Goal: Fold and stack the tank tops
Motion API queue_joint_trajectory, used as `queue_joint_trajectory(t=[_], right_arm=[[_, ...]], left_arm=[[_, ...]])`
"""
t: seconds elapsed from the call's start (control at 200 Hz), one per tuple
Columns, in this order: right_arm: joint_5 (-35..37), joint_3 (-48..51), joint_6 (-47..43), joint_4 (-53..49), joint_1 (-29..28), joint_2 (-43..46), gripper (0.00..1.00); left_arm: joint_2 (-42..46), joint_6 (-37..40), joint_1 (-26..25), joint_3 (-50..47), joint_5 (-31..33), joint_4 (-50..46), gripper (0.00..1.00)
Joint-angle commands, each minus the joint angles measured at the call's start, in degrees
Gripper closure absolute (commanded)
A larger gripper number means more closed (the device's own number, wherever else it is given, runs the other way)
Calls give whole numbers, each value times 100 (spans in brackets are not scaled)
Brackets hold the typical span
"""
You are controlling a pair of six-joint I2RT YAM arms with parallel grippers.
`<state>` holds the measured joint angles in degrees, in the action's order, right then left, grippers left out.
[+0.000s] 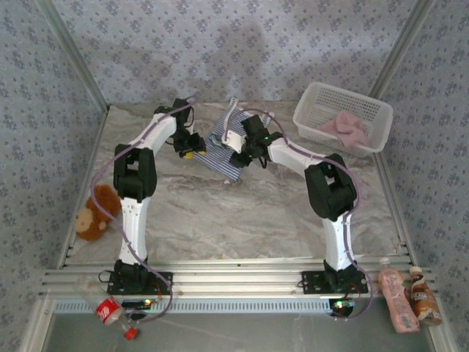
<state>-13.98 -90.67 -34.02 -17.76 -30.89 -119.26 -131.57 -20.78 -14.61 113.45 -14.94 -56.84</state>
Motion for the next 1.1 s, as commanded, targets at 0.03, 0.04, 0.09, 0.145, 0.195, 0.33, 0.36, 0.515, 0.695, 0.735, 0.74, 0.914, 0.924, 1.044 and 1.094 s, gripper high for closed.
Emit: queue_joint_trajectory(t=[0.03, 0.04, 0.09, 0.145, 0.195, 0.33, 0.36, 0.515, 0.695, 0.735, 0.74, 0.914, 0.924, 1.044, 1.094], right_arm=[[-45, -373, 71, -42, 76, -442, 58], [-55, -383, 71, -50, 73, -452, 58], [-132, -415, 92, -90, 31, -475, 58], [-201, -425, 140, -177, -31, -484, 58], [-174, -404, 151, -290, -107, -508, 57], [56, -176, 259, -482, -277, -570, 57], [139, -139, 279, -551, -307, -574, 58], [202, 165, 326, -621, -419, -519, 58], [229, 392, 291, -691, -517, -520, 58], [229, 473, 312, -682, -527, -481, 59], [229, 486, 310, -684, -529, -478, 59], [143, 780, 335, -643, -573, -287, 59], [146, 795, 341, -653, -575, -270, 59], [41, 1087, 365, -770, -689, -18, 60], [-17, 1302, 400, -780, -745, 155, 60]], left_arm=[[9, 256, 55, -139, 218, 55, 51], [-2, 258, 61, -139, 237, 51, 51], [-39, 275, 64, -139, 320, 54, 51], [-82, 291, 61, -143, 382, 51, 51], [-126, 298, 61, -139, 389, 65, 52], [-309, 367, 72, -139, 461, -13, 53], [-337, 393, 72, -139, 513, -44, 53], [-312, 416, 72, -425, 611, 76, 56], [-300, 377, 20, -474, 311, 161, 78], [-271, 379, -2, -517, 289, 140, 83], [-268, 380, -4, -526, 289, 139, 84], [129, 282, -31, -1028, 151, 192, 96], [172, 273, -39, -1073, 150, 196, 97], [758, 35, -141, -1852, 79, 246, 98], [1107, -105, -200, -2306, 11, 342, 98]])
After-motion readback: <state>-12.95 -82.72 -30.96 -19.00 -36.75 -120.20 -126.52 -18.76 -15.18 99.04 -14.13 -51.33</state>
